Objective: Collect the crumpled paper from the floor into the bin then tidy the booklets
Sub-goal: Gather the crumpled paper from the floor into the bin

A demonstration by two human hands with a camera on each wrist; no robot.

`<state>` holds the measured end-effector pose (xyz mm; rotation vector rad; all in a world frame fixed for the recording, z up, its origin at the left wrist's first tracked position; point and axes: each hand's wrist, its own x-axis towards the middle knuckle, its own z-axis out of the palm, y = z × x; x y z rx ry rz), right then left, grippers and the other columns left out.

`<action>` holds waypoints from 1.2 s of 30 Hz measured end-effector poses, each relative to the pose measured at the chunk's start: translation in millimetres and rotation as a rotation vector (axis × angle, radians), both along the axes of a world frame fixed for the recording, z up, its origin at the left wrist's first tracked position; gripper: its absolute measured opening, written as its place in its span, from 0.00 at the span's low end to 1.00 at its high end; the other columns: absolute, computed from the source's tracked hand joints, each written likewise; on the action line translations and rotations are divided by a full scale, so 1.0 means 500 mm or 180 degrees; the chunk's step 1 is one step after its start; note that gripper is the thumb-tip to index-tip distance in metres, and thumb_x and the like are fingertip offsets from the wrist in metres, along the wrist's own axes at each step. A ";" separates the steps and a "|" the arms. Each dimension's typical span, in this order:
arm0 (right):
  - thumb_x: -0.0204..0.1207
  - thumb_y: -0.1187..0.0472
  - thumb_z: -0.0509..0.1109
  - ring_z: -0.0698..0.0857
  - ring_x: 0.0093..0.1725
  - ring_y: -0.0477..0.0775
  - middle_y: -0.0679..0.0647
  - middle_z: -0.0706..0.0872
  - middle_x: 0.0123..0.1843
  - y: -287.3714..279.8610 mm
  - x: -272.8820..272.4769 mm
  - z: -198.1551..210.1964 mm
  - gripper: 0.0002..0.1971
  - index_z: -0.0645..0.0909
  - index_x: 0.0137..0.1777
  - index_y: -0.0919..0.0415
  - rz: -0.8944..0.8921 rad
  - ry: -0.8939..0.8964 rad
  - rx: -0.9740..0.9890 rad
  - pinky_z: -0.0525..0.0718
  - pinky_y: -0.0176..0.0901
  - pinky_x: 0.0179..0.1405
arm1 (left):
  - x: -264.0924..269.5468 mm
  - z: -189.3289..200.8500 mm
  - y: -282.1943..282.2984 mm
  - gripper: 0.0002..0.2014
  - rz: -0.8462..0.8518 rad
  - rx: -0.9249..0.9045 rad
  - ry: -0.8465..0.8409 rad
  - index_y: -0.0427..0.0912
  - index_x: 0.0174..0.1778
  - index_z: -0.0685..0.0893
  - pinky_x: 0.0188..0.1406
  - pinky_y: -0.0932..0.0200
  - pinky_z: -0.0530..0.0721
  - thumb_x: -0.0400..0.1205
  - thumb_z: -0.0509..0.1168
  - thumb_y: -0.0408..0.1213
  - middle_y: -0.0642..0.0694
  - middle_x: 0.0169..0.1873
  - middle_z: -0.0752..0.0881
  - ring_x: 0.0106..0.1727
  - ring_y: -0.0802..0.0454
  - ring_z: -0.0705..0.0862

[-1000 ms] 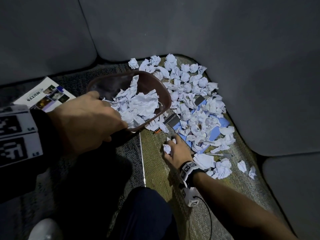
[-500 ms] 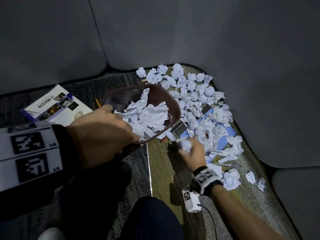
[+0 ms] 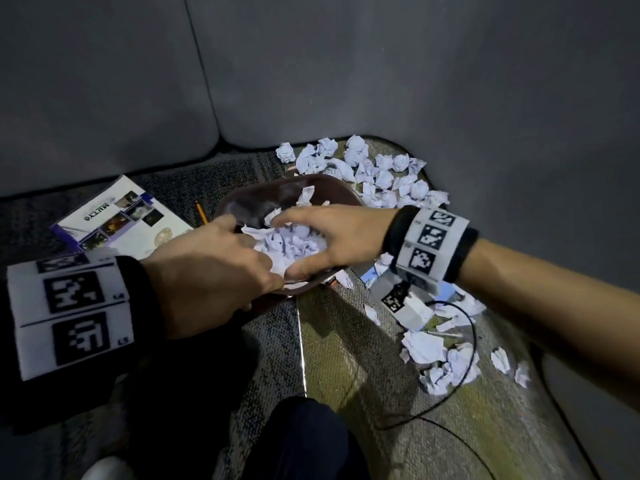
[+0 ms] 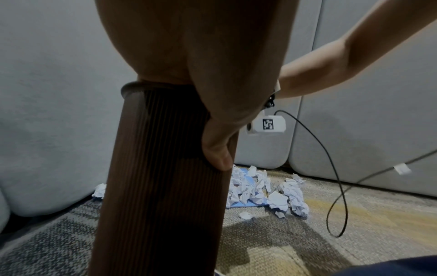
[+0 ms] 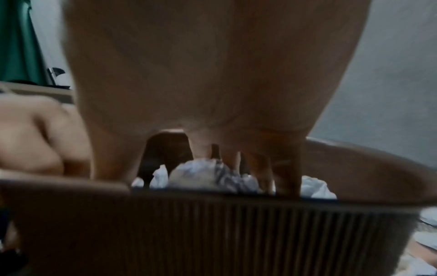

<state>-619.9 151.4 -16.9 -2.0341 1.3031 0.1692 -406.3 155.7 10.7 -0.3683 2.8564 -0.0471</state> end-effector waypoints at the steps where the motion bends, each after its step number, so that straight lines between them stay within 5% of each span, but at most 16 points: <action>1: 0.70 0.34 0.70 0.77 0.68 0.47 0.46 0.75 0.75 -0.001 -0.009 0.014 0.39 0.62 0.80 0.43 -0.0088 -0.0097 0.0051 0.74 0.44 0.71 | 0.008 0.003 -0.002 0.09 0.0001 -0.0003 -0.0097 0.57 0.45 0.80 0.41 0.53 0.67 0.71 0.64 0.50 0.56 0.38 0.86 0.44 0.50 0.86; 4: 0.76 0.39 0.67 0.82 0.64 0.43 0.43 0.77 0.74 -0.007 -0.043 0.067 0.28 0.69 0.76 0.40 -0.0252 -0.0247 -0.0233 0.78 0.46 0.69 | 0.028 0.000 -0.013 0.13 -0.0144 0.0010 -0.0002 0.58 0.38 0.80 0.33 0.56 0.69 0.61 0.74 0.51 0.58 0.27 0.82 0.31 0.51 0.84; 7: 0.81 0.46 0.65 0.86 0.58 0.41 0.41 0.87 0.62 -0.011 -0.056 0.088 0.16 0.82 0.66 0.45 -0.0025 -0.0042 -0.0709 0.82 0.48 0.63 | 0.031 0.009 -0.030 0.21 -0.0324 -0.0013 0.0206 0.58 0.41 0.74 0.35 0.56 0.64 0.59 0.78 0.50 0.59 0.28 0.82 0.30 0.51 0.83; 11: 0.84 0.44 0.57 0.87 0.53 0.47 0.46 0.90 0.56 -0.019 -0.008 0.058 0.20 0.83 0.62 0.54 0.0295 0.0100 -0.0147 0.83 0.49 0.59 | 0.028 0.042 -0.044 0.17 -0.0394 -0.0148 0.0124 0.58 0.39 0.76 0.34 0.57 0.64 0.60 0.77 0.48 0.59 0.29 0.82 0.32 0.51 0.82; 13: 0.85 0.47 0.57 0.86 0.49 0.38 0.38 0.90 0.52 -0.036 -0.009 0.067 0.17 0.84 0.61 0.53 -0.0023 -0.0193 -0.0109 0.81 0.36 0.56 | 0.025 0.054 -0.055 0.15 -0.0396 -0.0300 0.0025 0.57 0.38 0.79 0.35 0.57 0.63 0.59 0.76 0.46 0.59 0.29 0.82 0.32 0.50 0.82; 16: 0.85 0.52 0.59 0.85 0.57 0.42 0.42 0.87 0.60 -0.048 -0.041 0.115 0.15 0.84 0.64 0.49 -0.0610 -0.0733 -0.0577 0.80 0.35 0.60 | 0.030 0.065 -0.079 0.13 -0.0221 -0.0401 0.0019 0.56 0.39 0.81 0.34 0.56 0.65 0.60 0.70 0.39 0.58 0.31 0.84 0.32 0.49 0.84; 19: 0.84 0.56 0.62 0.84 0.59 0.38 0.42 0.88 0.58 -0.031 -0.095 0.134 0.13 0.86 0.61 0.51 -0.1110 -0.1178 -0.1122 0.78 0.35 0.64 | 0.036 0.064 -0.102 0.13 -0.0056 -0.0617 -0.0037 0.56 0.40 0.82 0.35 0.56 0.60 0.61 0.65 0.37 0.57 0.32 0.85 0.33 0.48 0.84; 22: 0.82 0.60 0.63 0.85 0.57 0.44 0.46 0.88 0.57 0.019 -0.145 0.075 0.12 0.85 0.60 0.54 -0.1675 -0.1100 -0.1298 0.80 0.46 0.64 | 0.040 0.054 -0.116 0.10 0.0218 -0.0697 -0.0142 0.58 0.43 0.82 0.37 0.56 0.61 0.67 0.66 0.41 0.59 0.36 0.86 0.39 0.50 0.85; 25: 0.83 0.59 0.64 0.83 0.58 0.46 0.46 0.83 0.65 0.099 -0.184 -0.054 0.13 0.81 0.65 0.51 -0.2198 -0.0522 -0.0670 0.82 0.53 0.64 | 0.043 0.037 -0.131 0.10 0.0389 -0.0922 -0.0319 0.61 0.52 0.78 0.43 0.55 0.64 0.76 0.61 0.48 0.61 0.47 0.85 0.50 0.55 0.83; 30: 0.81 0.59 0.67 0.82 0.62 0.56 0.56 0.76 0.73 0.191 -0.163 -0.231 0.16 0.78 0.69 0.56 -0.2336 0.0087 0.0125 0.79 0.44 0.62 | 0.034 0.009 -0.154 0.13 0.0388 -0.0951 -0.0396 0.60 0.57 0.74 0.49 0.55 0.68 0.78 0.59 0.55 0.60 0.52 0.84 0.57 0.57 0.81; 36: 0.75 0.50 0.74 0.79 0.64 0.62 0.61 0.74 0.68 0.130 -0.101 -0.325 0.24 0.76 0.67 0.60 -0.2767 0.0464 0.0251 0.76 0.54 0.69 | 0.008 -0.012 -0.166 0.12 0.0535 -0.0759 -0.0249 0.58 0.56 0.75 0.53 0.55 0.69 0.77 0.60 0.51 0.60 0.53 0.83 0.59 0.57 0.80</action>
